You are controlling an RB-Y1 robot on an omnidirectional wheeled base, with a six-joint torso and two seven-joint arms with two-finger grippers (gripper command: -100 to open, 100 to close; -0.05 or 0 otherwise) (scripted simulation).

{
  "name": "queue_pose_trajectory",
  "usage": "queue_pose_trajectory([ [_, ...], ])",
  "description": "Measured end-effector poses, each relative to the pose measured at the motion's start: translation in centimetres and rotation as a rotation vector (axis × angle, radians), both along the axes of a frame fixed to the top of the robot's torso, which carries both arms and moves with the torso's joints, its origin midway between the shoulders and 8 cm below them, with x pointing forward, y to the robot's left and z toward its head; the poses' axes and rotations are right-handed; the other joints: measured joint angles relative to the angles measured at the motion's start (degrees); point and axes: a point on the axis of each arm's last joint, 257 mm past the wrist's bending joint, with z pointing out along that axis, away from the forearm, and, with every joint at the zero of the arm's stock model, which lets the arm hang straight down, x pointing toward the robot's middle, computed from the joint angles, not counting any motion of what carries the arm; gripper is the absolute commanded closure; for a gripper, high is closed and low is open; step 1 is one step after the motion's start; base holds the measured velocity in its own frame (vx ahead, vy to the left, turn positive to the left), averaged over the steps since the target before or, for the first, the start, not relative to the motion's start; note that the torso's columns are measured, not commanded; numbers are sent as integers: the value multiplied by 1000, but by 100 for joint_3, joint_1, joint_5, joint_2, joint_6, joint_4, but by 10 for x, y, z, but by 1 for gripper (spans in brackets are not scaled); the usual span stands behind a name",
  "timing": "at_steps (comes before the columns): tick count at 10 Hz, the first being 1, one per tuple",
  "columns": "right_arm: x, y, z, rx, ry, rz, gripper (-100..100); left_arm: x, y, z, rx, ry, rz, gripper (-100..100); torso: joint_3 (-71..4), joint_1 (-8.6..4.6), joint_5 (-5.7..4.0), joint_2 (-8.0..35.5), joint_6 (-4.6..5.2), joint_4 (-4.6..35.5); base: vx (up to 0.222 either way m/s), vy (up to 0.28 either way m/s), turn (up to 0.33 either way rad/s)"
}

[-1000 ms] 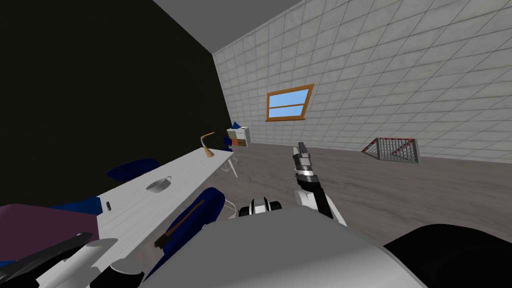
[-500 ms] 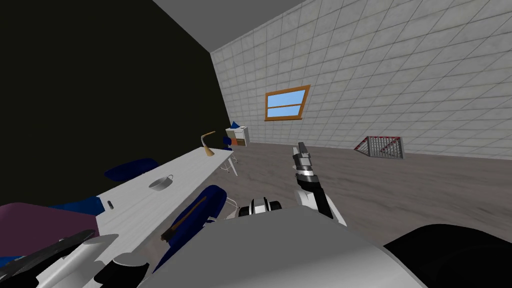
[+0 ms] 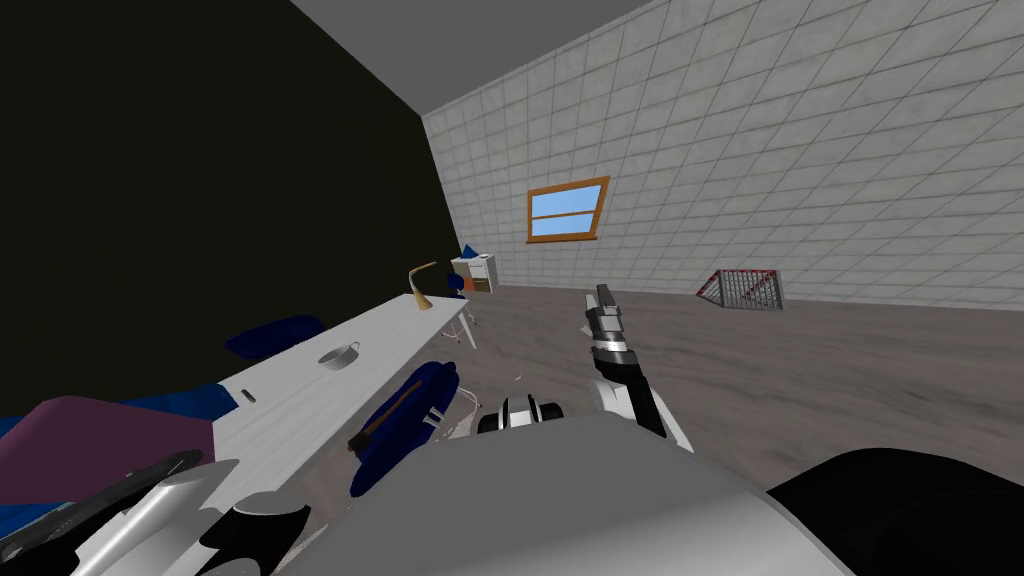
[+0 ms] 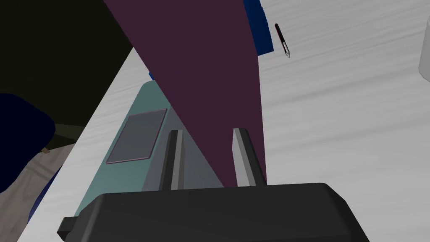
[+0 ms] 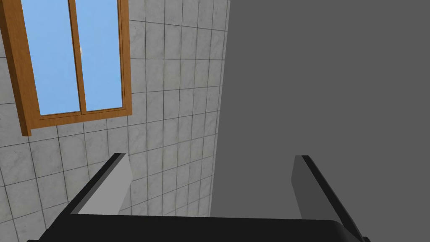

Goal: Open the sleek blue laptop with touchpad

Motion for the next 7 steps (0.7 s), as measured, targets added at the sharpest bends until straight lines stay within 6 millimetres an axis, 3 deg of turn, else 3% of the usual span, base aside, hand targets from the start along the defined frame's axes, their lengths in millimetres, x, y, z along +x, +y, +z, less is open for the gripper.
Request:
queue_pose_trajectory([
  [7, 0, 0, 0, 0, 0, 0, 0, 17, -13, -18, -102, -324, 39, 100, 8, 53, 45, -4, -42, -9, -141, 63, -83],
])
